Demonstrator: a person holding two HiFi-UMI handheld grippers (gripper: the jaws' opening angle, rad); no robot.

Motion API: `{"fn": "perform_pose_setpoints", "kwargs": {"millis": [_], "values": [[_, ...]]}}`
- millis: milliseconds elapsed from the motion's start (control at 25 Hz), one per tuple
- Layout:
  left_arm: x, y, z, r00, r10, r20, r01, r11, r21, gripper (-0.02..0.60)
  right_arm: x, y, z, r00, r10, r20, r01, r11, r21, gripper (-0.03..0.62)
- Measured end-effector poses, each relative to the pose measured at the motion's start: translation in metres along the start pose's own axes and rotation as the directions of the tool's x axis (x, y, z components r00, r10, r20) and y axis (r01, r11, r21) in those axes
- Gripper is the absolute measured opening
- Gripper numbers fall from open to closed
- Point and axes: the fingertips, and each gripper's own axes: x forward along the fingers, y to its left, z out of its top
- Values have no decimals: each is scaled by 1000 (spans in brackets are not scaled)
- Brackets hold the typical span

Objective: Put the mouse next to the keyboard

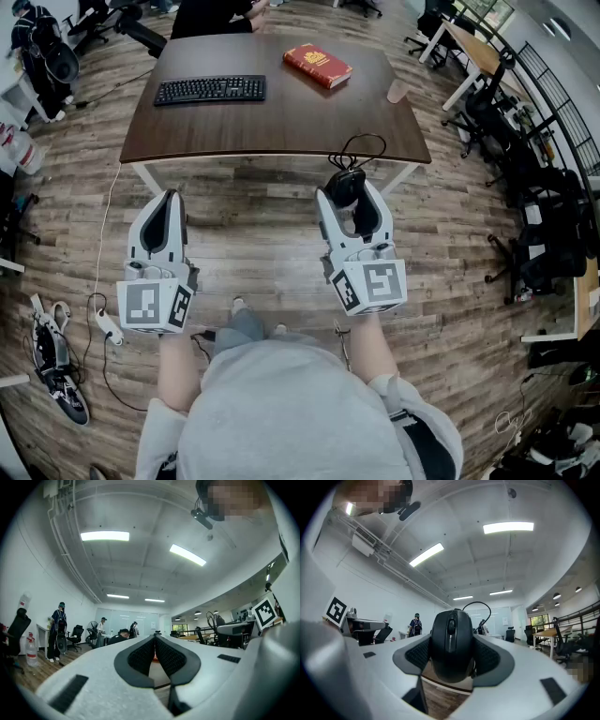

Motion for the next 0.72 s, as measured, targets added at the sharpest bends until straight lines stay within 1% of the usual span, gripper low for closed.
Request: {"fn": "perform_pose_setpoints", "kwargs": {"millis": [240,560,720], "values": [[7,5,0,1000,-4,3,4,1000,0,12,8,-1,0,1000,-7,2,7,1000,-2,242],[24,22,-3,1000,-9,6,9,1000,-3,12,31,1,-5,1000,-17,-1,17,1000,-9,242],[39,37,-4,1000,-14,9,14,1000,-2,12,48,-1,-7,999,-32,-2,32,999,20,242]]}}
